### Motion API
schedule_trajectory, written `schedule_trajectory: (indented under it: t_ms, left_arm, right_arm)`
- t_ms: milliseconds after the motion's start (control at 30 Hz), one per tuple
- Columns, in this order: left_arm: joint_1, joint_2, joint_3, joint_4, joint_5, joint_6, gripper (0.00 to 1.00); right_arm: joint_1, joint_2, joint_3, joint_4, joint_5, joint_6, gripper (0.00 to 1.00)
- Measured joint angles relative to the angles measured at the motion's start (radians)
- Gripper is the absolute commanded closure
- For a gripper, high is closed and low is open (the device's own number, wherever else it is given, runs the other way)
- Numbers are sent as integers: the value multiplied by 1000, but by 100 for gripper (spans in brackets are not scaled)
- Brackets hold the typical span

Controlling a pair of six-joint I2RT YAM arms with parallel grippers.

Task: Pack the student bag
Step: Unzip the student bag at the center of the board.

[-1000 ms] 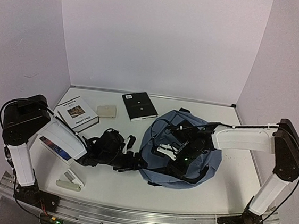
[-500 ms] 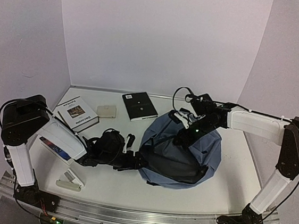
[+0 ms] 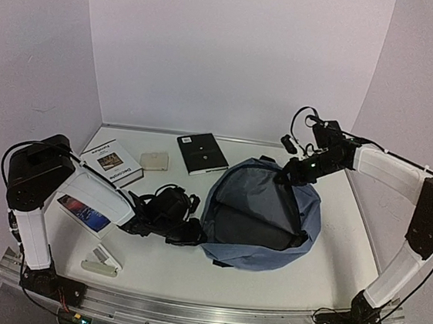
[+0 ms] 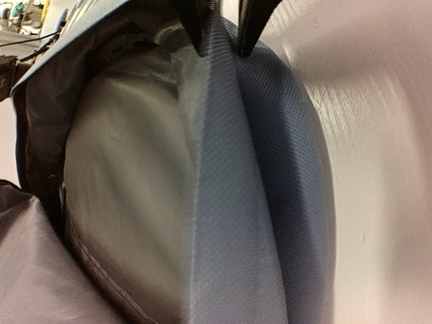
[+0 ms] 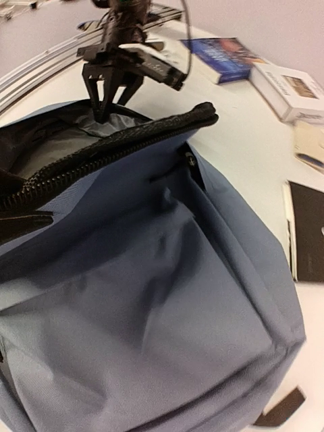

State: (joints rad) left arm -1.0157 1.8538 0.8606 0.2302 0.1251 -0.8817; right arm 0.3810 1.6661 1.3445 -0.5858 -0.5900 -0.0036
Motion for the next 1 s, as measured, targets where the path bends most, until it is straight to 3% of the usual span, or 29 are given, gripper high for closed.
schedule_trajectory:
  t_ms: [67, 400, 600, 767, 1000]
  left_arm:
    - [2, 0, 24, -43, -15, 3, 99]
    - [150, 8, 150, -272, -29, 108, 100]
    - [191, 62, 272, -401, -51, 209, 92]
    - [192, 90, 321, -447, -61, 262, 90]
    - [194, 93, 329, -458, -69, 292, 91]
  right_arm:
    - [-35, -23, -6, 5, -16, 23, 100]
    - [-65, -228, -235, 94, -212, 133, 100]
    - [-65, -234, -243, 137, -240, 195, 100]
    - [-93, -157, -131, 147, -151, 171, 100]
    - [-226, 57, -40, 154, -53, 49, 100]
